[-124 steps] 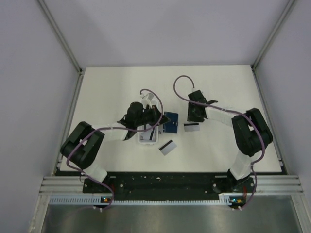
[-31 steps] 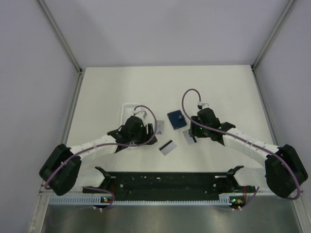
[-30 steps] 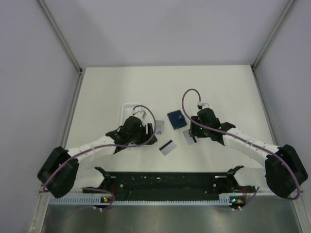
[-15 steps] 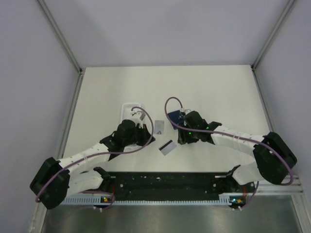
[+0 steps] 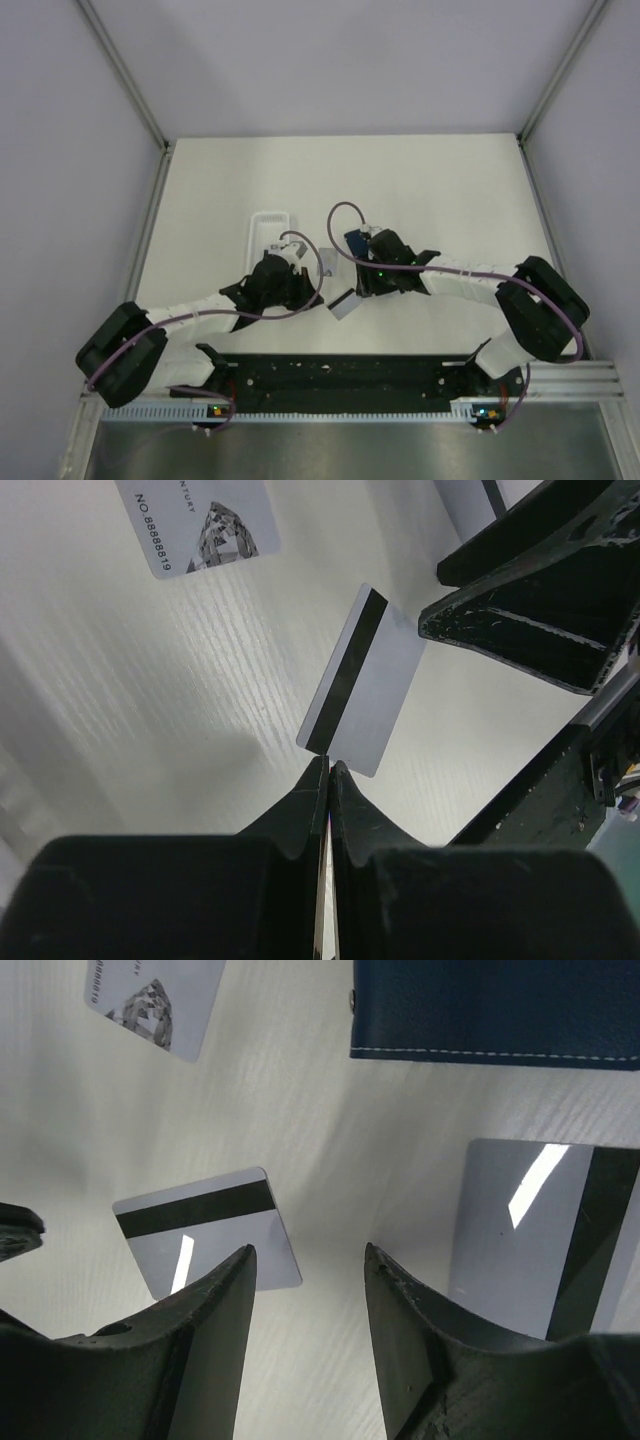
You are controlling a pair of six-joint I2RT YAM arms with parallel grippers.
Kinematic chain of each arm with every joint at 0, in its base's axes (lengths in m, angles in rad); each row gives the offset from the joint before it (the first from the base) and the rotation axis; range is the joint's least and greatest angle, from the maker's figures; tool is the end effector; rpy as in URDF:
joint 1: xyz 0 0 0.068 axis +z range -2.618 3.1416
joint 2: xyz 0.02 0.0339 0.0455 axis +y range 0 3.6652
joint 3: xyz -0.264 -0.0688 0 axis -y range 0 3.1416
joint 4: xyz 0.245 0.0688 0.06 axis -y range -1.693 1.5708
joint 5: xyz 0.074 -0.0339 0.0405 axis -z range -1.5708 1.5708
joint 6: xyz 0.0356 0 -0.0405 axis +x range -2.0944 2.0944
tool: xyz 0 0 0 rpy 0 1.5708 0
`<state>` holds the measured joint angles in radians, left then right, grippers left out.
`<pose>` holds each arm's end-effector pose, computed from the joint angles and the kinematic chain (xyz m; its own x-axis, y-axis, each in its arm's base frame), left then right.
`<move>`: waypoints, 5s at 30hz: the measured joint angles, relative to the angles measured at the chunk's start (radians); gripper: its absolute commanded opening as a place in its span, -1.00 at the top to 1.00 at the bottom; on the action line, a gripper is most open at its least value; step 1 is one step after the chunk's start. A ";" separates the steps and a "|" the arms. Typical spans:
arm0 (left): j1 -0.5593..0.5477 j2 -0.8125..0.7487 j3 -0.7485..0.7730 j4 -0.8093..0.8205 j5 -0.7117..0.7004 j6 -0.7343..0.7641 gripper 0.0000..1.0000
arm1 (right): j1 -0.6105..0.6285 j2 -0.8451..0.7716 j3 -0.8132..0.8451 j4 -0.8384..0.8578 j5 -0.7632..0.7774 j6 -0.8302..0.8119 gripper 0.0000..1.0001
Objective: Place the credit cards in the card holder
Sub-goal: Move the credit card to the corner of the board.
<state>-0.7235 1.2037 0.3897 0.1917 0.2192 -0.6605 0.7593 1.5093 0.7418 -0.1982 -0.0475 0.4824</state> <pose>0.1638 -0.1551 0.1596 -0.8227 -0.0723 -0.5639 0.3468 0.7221 -0.5986 0.2049 0.1968 0.1600 -0.8566 -0.1741 -0.4858 -0.3498 0.8880 0.2985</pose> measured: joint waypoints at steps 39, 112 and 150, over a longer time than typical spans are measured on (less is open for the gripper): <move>-0.165 0.296 0.011 0.294 -0.087 -0.132 1.00 | 0.092 0.008 -0.069 0.182 -0.107 0.087 0.12; -0.556 0.021 -0.145 0.122 -0.394 -0.444 0.90 | 0.459 -0.621 -0.534 0.046 0.124 0.794 0.03; -0.349 0.391 0.147 0.239 -0.249 -0.068 1.00 | 0.463 -0.711 -0.618 0.128 0.149 0.876 0.01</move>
<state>-1.0721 1.5944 0.5369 0.4305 -0.0299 -0.7284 1.2221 0.7982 0.1242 -0.0704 0.1017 1.3582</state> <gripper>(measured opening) 0.013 0.493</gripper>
